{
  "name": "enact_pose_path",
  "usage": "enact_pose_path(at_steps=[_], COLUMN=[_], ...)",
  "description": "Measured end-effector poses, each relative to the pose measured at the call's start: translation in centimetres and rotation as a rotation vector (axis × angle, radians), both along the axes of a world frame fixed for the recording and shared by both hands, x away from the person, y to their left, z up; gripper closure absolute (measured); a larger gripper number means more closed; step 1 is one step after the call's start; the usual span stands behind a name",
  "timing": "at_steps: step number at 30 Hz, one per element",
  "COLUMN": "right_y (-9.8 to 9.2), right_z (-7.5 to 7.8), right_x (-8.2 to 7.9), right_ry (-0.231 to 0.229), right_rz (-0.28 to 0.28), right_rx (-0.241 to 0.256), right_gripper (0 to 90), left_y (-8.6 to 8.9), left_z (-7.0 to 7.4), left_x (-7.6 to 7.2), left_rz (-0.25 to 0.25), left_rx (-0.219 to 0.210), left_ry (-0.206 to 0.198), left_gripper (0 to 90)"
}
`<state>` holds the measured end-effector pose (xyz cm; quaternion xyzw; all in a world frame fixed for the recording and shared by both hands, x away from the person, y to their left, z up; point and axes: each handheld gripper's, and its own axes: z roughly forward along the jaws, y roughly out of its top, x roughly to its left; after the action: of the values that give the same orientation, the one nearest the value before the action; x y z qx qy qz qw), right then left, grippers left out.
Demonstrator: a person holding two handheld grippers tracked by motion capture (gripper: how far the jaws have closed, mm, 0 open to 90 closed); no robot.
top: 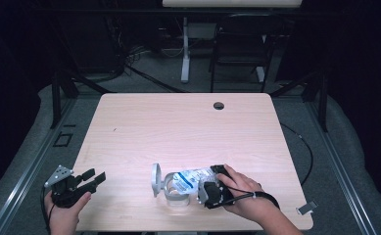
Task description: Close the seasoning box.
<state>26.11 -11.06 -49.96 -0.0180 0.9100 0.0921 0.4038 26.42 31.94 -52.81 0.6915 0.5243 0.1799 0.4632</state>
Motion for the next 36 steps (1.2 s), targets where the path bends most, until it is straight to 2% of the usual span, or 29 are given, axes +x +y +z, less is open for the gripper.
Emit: enact_pose_path(at_steps=[3,6,14,16,28,36], right_y=[0.04,0.13,0.45,0.45,0.50,0.51], right_z=[0.09,0.14,0.53,0.41,0.60,0.55], right_x=[-0.04,0.00,-0.05,0.01,0.03,-0.01], right_ry=[0.016,0.009,-0.027,-0.022,-0.030,-0.038], right_rz=[-0.006,0.002,-0.001,0.004,-0.009,0.000], right_rx=[-0.006,-0.011,-0.069,-0.056,-0.084,-0.084], right_gripper=[43.8,43.8,43.9,43.9,43.9,43.9], left_y=[0.05,0.05,0.16,0.17,0.22,0.18], left_z=[0.05,0.08,0.08,0.07,0.11,0.07], left_x=[-0.02,-0.03,-0.01,-0.01,-0.03,-0.02], left_rz=[0.000,-0.001,0.002,0.005,0.007,0.008], left_rx=[-0.004,-0.006,-0.010,-0.013,-0.013,-0.012], left_ry=[-0.003,-0.004,-0.005,-0.008,-0.007,-0.008], left_gripper=[48.6,48.6,48.6,48.6,48.6,48.6])
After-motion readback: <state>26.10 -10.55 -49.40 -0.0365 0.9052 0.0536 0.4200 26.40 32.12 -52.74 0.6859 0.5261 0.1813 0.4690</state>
